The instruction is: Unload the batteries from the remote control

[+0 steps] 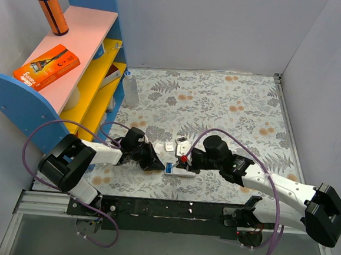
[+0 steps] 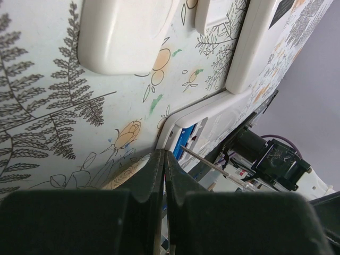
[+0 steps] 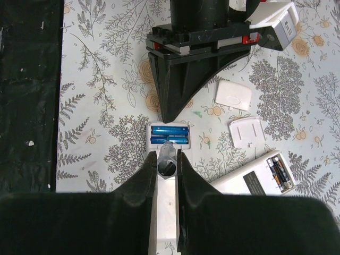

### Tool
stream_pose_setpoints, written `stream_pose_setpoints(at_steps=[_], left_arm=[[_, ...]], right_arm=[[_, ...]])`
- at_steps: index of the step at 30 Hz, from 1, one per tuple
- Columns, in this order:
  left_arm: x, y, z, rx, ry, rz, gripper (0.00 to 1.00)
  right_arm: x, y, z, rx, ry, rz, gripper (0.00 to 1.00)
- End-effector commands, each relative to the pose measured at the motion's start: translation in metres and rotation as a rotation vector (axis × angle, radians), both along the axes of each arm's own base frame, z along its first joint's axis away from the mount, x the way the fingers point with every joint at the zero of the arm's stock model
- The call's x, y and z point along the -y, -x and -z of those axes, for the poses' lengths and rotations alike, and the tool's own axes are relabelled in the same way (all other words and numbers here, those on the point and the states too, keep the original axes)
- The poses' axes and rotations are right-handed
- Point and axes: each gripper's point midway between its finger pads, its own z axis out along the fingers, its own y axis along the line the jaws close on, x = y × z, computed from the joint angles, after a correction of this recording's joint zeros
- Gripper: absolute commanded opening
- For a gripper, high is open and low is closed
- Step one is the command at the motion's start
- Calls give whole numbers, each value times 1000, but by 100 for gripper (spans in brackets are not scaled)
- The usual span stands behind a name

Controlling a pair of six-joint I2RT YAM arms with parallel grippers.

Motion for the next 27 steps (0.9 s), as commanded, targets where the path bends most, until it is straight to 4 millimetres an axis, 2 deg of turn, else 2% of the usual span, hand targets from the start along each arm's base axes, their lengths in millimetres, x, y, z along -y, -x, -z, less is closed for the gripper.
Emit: stream_pose_setpoints(at_steps=[1,14,27], left_arm=[[-18,15,34,-54,-132,-21,0],[-17,14,34,-52,-140,-25,0],[-18,7,39,-44,-189,-7,0]], right_arm=[[29,5,44,-92,107,90,1],[33,-8,30,-90,40,170,1],[25,-5,24,-186,-25,217,1]])
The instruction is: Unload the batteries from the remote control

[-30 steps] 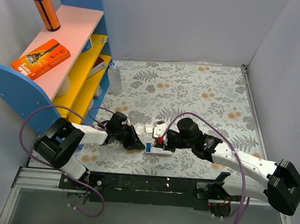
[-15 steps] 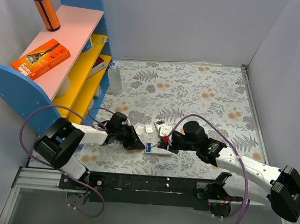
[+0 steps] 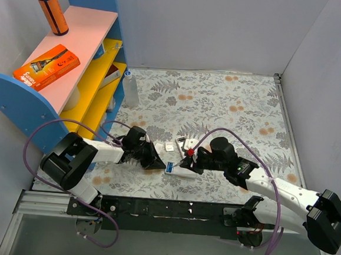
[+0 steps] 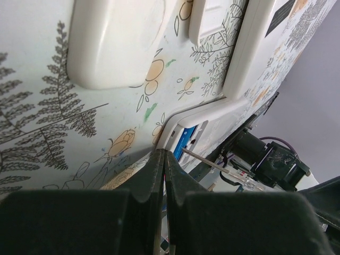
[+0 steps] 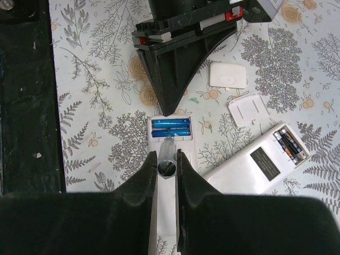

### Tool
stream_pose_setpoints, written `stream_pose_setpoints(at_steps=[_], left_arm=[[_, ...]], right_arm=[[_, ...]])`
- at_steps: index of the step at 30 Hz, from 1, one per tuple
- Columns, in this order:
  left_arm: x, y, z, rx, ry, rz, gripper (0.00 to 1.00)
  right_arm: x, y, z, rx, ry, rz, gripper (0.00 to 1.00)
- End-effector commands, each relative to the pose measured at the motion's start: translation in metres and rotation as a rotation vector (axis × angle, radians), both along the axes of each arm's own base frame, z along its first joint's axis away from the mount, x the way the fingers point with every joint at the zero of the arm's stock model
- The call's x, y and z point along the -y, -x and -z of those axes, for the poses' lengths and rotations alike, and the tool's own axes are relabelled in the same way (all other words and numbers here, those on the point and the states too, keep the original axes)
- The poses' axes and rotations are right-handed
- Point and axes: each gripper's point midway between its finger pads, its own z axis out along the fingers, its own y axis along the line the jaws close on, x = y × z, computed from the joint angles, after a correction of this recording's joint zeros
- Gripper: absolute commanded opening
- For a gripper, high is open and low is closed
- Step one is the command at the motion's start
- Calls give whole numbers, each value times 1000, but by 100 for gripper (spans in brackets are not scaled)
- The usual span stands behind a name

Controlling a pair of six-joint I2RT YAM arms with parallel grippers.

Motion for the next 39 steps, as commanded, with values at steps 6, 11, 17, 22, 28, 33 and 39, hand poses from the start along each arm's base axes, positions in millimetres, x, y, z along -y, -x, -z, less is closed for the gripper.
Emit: stream_pose_setpoints(at_steps=[6,11,17,22,28,33,39], left_arm=[[-20,6,39,-29,-197,-6,0],[-22,6,43,-29,-209,-5,0],[-23,7,45,-33,-216,-2,0],[-24,7,48,-33,-225,-3,0],[-26,7,51,-42,-235,-9,0],[-31,13,57,-76,-266,-9,0],[-33,15,60,-85,-277,-16,0]], right_arm=[[11,3,24,-134,18,120,1],[8,10,26,-164,-1,151,1],[14,7,30,-177,1,259,1],[19,15,36,-150,6,270,1],[23,25,42,-170,-19,269,1],[24,31,45,-180,-25,266,1],[27,32,43,-175,-43,287,1]])
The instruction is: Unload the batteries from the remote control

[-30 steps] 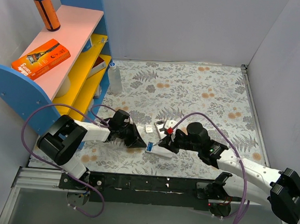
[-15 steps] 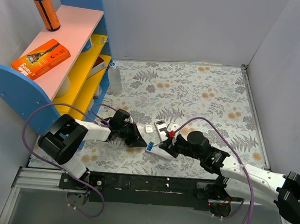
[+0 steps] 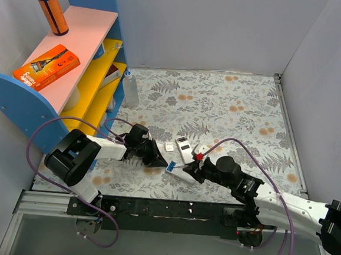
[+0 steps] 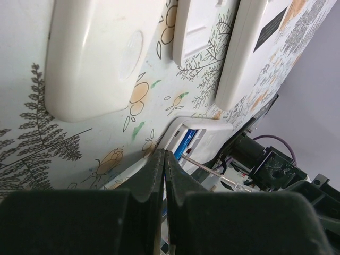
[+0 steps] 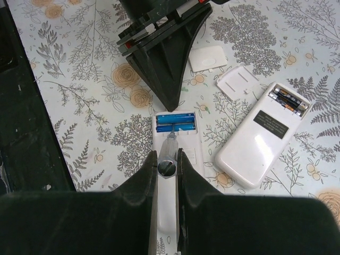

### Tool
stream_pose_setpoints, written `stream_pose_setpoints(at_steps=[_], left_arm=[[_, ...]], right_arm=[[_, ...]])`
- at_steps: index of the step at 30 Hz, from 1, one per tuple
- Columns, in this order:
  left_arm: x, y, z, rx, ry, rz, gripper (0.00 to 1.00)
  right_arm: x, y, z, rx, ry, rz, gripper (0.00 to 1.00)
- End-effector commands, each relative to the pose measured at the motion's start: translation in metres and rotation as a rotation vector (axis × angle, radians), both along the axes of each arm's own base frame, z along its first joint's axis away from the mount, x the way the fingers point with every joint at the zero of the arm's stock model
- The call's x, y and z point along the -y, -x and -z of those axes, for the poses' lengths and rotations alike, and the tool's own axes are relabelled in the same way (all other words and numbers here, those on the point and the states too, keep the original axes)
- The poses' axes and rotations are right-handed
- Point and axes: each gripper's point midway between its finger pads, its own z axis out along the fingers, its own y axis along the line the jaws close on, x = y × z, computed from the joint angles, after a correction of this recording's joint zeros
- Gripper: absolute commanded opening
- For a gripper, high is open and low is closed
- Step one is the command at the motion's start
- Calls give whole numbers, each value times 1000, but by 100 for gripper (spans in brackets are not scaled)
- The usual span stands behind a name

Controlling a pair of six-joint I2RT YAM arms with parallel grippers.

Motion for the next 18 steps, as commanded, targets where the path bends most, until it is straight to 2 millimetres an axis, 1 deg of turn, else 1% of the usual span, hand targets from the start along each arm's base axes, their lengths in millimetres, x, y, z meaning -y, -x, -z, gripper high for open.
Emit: stream_pose_setpoints(at_steps=[1,3,5,9,12,18], left_arm=[[-41,27,59,-95,-264,-34,0],[-42,27,60,-96,-269,-36,0],[-43,29,61,-101,-273,-37,0],[-46,32,65,-116,-288,-39,0],[-48,34,68,-128,-294,-43,0],[-48,35,66,-123,-292,-46,0]], right_arm=[[15,19,35,-111,78,2,1],[15,21,34,-112,55,2,1],[19,25,41,-121,52,8,1],[21,28,40,-128,32,13,1],[22,27,40,-142,37,29,1],[23,29,44,-168,44,41,1]])
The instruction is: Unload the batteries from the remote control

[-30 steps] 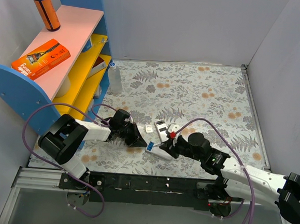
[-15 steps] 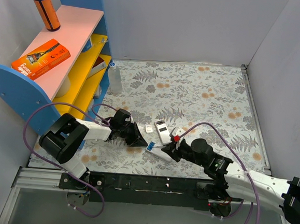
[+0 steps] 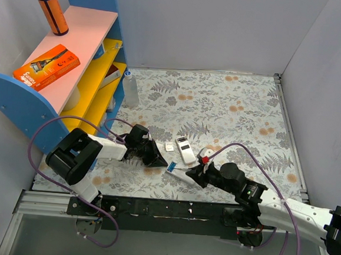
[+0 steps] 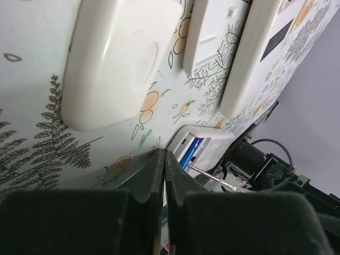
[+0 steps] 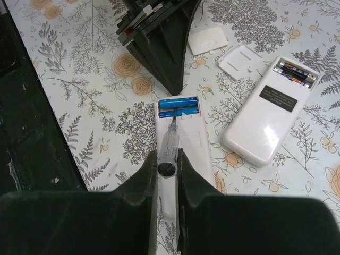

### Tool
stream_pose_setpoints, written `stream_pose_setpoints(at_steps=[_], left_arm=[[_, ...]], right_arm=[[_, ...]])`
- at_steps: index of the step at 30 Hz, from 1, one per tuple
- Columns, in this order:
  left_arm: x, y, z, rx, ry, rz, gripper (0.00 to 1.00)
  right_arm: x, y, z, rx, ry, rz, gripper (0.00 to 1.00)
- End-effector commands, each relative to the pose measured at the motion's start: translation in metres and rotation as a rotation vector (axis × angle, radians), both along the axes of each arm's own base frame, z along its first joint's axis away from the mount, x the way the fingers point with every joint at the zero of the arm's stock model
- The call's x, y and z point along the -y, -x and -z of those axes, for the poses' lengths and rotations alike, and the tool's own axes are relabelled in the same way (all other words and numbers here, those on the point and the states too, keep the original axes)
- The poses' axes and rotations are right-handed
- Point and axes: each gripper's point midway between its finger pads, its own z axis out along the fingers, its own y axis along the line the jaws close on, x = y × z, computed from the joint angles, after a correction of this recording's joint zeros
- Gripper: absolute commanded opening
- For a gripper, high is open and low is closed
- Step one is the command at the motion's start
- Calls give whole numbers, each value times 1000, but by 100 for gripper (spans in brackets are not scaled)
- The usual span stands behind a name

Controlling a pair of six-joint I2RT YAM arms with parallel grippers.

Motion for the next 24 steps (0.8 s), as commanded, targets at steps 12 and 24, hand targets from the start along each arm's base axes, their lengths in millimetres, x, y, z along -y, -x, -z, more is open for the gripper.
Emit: stream_pose_setpoints(at_steps=[12,24], left_arm=[[-41,30,46,-75,-240,-18,0],[-31,14,20,-23,-207,-24,0]], right_arm=[[16,13,32,-170,32,82,1],[23,20,46,-244,47,124,1]])
